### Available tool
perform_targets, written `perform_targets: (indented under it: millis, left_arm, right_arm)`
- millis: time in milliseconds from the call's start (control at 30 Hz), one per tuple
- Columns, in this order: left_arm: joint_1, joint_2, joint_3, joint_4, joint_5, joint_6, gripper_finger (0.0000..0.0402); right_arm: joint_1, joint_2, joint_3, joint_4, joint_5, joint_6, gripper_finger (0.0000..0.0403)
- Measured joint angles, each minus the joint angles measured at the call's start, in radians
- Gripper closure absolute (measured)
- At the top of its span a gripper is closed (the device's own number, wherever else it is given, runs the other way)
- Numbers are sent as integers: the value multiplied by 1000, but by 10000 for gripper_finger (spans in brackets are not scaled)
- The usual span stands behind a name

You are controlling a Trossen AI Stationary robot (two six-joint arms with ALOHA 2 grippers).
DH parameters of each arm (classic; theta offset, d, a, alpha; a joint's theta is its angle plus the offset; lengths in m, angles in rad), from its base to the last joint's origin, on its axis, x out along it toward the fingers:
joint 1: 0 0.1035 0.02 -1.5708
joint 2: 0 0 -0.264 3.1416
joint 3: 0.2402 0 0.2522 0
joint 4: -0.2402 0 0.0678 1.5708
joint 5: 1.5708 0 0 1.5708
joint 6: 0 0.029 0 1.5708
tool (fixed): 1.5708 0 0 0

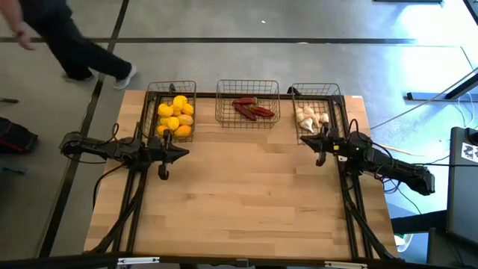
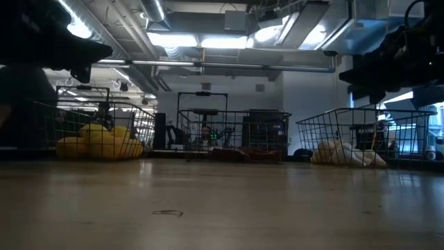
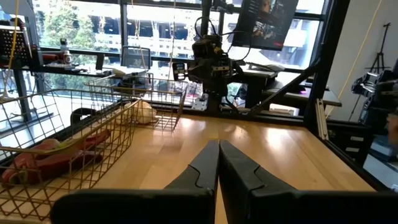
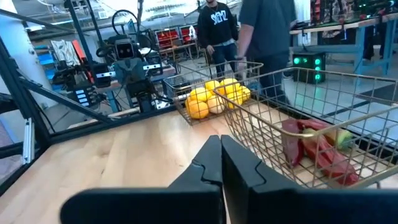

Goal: Sort produce into baskets
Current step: Return to Home Position

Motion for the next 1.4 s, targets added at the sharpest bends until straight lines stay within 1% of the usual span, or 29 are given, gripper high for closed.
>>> perform_targets:
  millis: [133, 333, 433, 567, 1400]
  left_arm:
    - [0, -1, 0, -1, 0, 6, 394]
    - [0, -64, 0, 13, 6, 37, 394]
    - [0, -58, 0, 24, 7, 15, 394]
    - [0, -56, -1, -51, 6, -31, 394]
    - [0, -51, 0, -53, 5, -36, 394]
  right_arm:
    - [-1, 1, 0, -4, 24, 0, 400]
    - [-1, 1, -1, -4, 26, 1, 400]
    - [-1, 1, -1, -4, 26, 1, 400]
    - [-1, 1, -2, -4, 26, 3, 400]
    - [-1, 1, -2, -4, 26, 3, 400]
